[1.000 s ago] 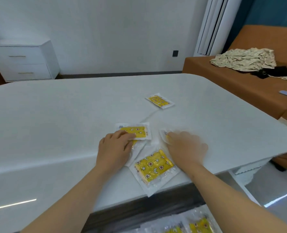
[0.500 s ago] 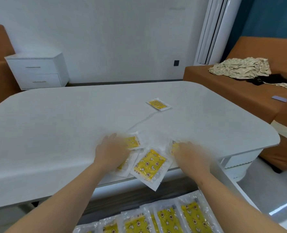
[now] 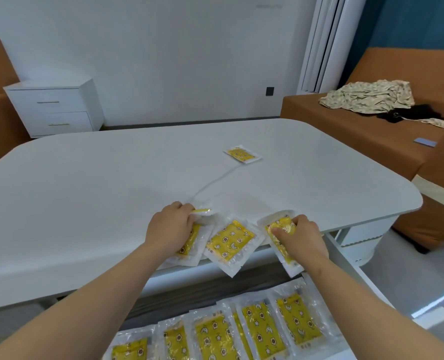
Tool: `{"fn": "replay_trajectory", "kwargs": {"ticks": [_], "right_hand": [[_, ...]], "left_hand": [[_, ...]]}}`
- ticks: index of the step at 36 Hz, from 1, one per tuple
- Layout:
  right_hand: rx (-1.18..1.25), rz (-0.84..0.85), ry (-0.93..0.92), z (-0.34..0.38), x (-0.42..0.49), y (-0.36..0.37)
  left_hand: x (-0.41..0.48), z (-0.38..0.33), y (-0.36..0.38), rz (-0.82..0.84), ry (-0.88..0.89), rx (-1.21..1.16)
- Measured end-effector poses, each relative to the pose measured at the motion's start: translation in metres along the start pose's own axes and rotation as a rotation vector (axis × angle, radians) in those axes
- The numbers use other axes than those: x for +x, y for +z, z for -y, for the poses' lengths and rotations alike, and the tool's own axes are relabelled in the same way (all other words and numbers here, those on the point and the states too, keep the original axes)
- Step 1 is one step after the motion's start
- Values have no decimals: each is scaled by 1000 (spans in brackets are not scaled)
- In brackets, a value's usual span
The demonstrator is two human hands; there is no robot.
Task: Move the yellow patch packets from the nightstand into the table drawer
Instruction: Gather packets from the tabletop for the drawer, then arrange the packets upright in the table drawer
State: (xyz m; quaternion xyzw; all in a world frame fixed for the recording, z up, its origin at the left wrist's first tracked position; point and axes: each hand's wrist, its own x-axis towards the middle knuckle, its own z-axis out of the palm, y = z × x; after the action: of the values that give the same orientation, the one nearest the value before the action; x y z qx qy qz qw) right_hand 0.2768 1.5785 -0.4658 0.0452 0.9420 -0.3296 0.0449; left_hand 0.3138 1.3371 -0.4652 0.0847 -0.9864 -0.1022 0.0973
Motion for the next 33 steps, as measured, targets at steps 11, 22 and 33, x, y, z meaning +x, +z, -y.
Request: {"fn": "replay_trajectory", "kwargs": {"ticks": [11,22,33], "right_hand": [[501,-92,159,-67,-26,-10],[410,46,254,-113,-31,-17],[96,152,268,-128,-21,-13]], "left_hand": [[-55,-71,8,-531,656,-285],[-90,-114,90,-33,878,-113],[-92,-125,125,279,860,-10]]}}
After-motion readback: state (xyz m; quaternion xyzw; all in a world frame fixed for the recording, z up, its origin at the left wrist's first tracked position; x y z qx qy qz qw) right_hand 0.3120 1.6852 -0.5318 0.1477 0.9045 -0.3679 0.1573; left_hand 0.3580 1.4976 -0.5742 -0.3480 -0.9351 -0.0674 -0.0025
